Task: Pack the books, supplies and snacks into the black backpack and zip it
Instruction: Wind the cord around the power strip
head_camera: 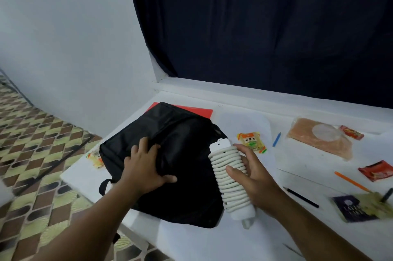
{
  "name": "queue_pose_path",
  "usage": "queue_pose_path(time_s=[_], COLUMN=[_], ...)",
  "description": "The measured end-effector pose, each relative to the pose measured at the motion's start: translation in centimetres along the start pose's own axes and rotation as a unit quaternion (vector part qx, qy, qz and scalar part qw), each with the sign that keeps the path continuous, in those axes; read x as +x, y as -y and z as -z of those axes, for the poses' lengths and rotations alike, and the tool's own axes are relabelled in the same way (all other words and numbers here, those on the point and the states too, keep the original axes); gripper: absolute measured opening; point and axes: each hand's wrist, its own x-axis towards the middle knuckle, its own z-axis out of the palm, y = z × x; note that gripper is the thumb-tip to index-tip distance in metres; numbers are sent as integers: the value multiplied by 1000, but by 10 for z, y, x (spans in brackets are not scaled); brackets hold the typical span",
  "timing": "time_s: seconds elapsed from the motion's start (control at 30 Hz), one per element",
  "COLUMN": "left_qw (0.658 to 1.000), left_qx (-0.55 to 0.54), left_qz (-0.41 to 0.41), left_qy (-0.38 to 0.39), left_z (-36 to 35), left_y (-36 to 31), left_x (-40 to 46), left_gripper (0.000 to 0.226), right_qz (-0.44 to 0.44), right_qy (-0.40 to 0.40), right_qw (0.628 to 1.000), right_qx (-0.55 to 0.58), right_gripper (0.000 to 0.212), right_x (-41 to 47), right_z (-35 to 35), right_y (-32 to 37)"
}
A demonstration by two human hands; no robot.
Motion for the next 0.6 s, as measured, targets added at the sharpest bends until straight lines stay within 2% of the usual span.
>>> queue_pose_path(time_s=[0.07, 0.13, 0.23, 0.33, 0.4, 0.47, 0.6], left_qw=[997, 994, 998, 999, 999, 1000, 974], left_qx=[73, 50, 23, 26, 22, -19, -210], left_qz=[-9, -27, -35, 5, 5, -21, -59], left_qy=[-38, -93, -39, 36, 37, -1, -54], left_z=[-6, -12, -22, -35, -38, -34, 2], left_y=[2, 4, 4, 3, 3, 8, 32], left_x=[-2, -1, 0, -1, 1, 6, 18], left_gripper=[91, 81, 76, 100, 114, 102, 73], right_qz=[4, 2, 3, 6, 7, 9, 5], right_qy=[14, 30, 34, 36, 41, 48, 59], right_qw=[1000, 1000, 999, 999, 999, 999, 998], right_qx=[-1, 4, -9, -18, -12, -4, -3], right_gripper=[51, 47, 48, 48, 47, 46, 45], right_x=[5, 8, 16, 23, 27, 32, 45], right_z=[-5, -9, -13, -17, -19, -21, -28], right_y=[-1, -2, -6, -9, -9, -10, -11])
